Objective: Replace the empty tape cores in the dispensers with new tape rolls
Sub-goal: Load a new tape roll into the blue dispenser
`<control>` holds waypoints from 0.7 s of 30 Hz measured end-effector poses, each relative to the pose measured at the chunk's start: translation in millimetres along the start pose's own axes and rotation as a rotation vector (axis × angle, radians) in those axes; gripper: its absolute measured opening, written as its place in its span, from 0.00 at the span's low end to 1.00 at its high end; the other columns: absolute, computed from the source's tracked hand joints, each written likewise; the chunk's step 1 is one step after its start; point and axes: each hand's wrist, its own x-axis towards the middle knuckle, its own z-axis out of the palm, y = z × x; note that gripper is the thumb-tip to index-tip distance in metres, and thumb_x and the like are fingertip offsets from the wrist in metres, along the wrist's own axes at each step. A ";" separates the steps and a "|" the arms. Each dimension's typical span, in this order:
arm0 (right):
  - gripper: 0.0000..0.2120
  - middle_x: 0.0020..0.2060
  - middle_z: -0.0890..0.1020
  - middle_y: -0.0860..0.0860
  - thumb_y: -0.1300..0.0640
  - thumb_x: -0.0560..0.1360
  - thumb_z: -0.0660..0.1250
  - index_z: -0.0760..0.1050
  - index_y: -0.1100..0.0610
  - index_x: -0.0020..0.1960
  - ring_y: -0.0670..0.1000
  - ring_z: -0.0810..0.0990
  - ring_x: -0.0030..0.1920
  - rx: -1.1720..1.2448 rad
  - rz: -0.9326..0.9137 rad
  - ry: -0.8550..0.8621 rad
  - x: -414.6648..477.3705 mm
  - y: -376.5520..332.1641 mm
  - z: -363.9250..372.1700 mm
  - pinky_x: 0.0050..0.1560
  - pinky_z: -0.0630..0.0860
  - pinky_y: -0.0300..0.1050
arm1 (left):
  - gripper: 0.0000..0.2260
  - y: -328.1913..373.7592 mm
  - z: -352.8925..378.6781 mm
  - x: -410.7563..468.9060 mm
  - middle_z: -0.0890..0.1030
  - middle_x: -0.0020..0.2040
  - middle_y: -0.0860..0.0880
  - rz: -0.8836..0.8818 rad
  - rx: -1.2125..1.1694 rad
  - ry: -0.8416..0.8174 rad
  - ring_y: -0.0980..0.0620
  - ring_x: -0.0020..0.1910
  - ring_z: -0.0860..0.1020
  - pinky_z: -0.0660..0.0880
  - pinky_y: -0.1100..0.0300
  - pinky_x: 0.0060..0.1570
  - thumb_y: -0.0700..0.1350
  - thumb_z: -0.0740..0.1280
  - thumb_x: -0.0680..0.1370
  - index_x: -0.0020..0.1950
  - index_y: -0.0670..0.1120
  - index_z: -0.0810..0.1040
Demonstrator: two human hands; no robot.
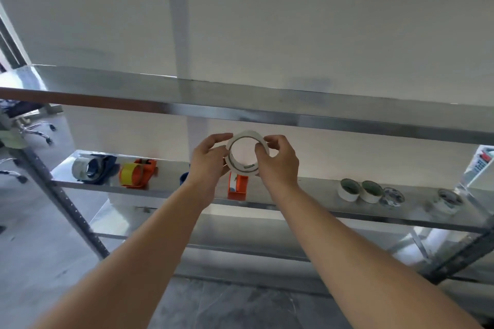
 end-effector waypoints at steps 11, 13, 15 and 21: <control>0.07 0.49 0.81 0.39 0.50 0.78 0.72 0.78 0.48 0.55 0.46 0.81 0.51 0.010 -0.005 -0.143 36.5 11.9 90.1 0.49 0.83 0.45 | 0.11 -10.8 -60.3 73.3 0.85 0.58 0.41 -0.153 0.050 0.227 0.43 0.59 0.85 0.83 0.48 0.61 0.37 0.61 0.86 0.66 0.44 0.80; 0.07 0.47 0.80 0.36 0.49 0.76 0.72 0.78 0.46 0.53 0.47 0.82 0.49 0.034 -0.018 -0.171 46.2 11.0 102.6 0.49 0.85 0.56 | 0.12 -11.2 -67.0 85.9 0.86 0.58 0.40 -0.157 0.054 0.234 0.42 0.59 0.85 0.83 0.47 0.63 0.36 0.62 0.86 0.65 0.41 0.82; 0.07 0.46 0.80 0.36 0.49 0.75 0.73 0.78 0.46 0.52 0.45 0.81 0.49 0.045 -0.043 -0.179 53.6 8.3 114.2 0.50 0.85 0.57 | 0.11 -9.3 -74.3 98.2 0.86 0.58 0.39 -0.146 0.033 0.241 0.41 0.58 0.85 0.82 0.46 0.63 0.35 0.63 0.85 0.63 0.39 0.82; 0.07 0.45 0.77 0.34 0.49 0.77 0.73 0.76 0.45 0.53 0.40 0.78 0.46 -0.001 -0.067 -0.179 59.7 -3.1 139.5 0.54 0.84 0.55 | 0.08 -1.2 -97.7 120.6 0.86 0.55 0.39 -0.138 -0.004 0.217 0.42 0.53 0.86 0.83 0.46 0.62 0.34 0.67 0.84 0.60 0.39 0.83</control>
